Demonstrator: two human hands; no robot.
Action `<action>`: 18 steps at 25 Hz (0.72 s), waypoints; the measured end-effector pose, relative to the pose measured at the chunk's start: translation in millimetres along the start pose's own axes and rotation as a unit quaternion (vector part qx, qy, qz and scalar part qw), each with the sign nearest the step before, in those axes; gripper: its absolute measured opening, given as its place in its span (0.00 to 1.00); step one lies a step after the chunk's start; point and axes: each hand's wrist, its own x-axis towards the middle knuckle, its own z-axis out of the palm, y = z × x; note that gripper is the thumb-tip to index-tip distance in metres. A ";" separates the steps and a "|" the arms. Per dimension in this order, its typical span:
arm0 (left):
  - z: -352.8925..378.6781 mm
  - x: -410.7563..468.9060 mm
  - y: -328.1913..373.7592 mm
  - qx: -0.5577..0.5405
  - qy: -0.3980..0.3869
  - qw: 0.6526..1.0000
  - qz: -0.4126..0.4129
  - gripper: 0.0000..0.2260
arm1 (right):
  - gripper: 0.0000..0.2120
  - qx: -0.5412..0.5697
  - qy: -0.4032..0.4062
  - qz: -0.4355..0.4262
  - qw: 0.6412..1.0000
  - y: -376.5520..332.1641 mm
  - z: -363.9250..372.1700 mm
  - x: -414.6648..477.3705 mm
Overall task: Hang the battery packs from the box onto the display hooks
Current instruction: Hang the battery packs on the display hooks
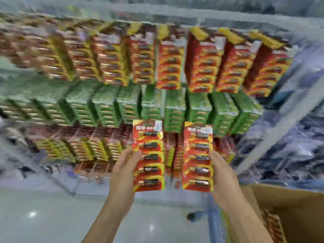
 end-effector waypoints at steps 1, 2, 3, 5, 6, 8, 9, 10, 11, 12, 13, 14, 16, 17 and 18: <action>-20.7 -1.1 13.8 -0.011 0.023 1.000 0.010 0.08 | 0.18 -0.024 -0.006 -0.002 1.000 6.0 26.8 3.5; -41.5 -1.7 26.7 -0.017 0.047 0.999 0.021 0.09 | 0.16 -0.054 -0.019 -0.006 0.998 10.7 54.6 4.3; -59.4 -2.5 38.6 -0.021 0.069 0.997 0.032 0.09 | 0.15 -0.076 -0.029 -0.005 0.997 15.4 79.3 5.6; -91.9 -1.2 64.2 -0.032 0.111 0.992 0.056 0.09 | 0.15 -0.100 -0.059 0.003 0.993 20.8 128.0 11.5; -109.9 -0.5 77.3 -0.040 0.132 0.988 0.069 0.10 | 0.14 -0.111 -0.070 0.009 0.991 22.7 155.1 15.1; -140.6 2.6 99.6 -0.049 0.168 0.980 0.094 0.10 | 0.13 -0.129 -0.087 0.007 0.988 26.7 202.1 23.5; -156.3 5.1 110.9 -0.054 0.181 0.976 0.110 0.10 | 0.12 -0.136 -0.102 0.009 0.985 30.3 223.2 27.9; -169.9 7.9 122.7 -0.059 0.194 0.971 0.124 0.09 | 0.12 -0.137 -0.115 0.010 0.984 33.5 243.1 31.8; -184.5 12.9 135.5 -0.065 0.207 0.967 0.137 0.08 | 0.11 -0.141 -0.125 0.014 0.982 38.1 263.7 36.9; -197.2 18.9 146.7 -0.066 0.218 0.963 0.146 0.07 | 0.11 -0.141 -0.135 0.015 0.981 42.8 280.9 42.5; -209.0 26.4 156.8 -0.062 0.226 0.960 0.154 0.06 | 0.12 -0.143 -0.137 0.013 0.980 47.9 296.7 48.5; -221.1 35.3 166.0 -0.057 0.231 0.958 0.160 0.06 | 0.13 -0.147 -0.142 0.015 0.979 53.2 313.3 54.4; -243.6 55.6 182.1 -0.042 0.234 0.957 0.167 0.07 | 0.13 -0.150 -0.143 0.016 0.978 64.1 343.4 68.5; -253.7 66.4 188.5 -0.037 0.233 0.957 0.169 0.09 | 0.11 -0.147 -0.139 0.015 0.979 68.1 358.2 75.1; -263.1 77.3 194.0 -0.034 0.234 0.957 0.169 0.09 | 0.10 -0.140 -0.137 0.013 0.981 71.4 372.0 82.6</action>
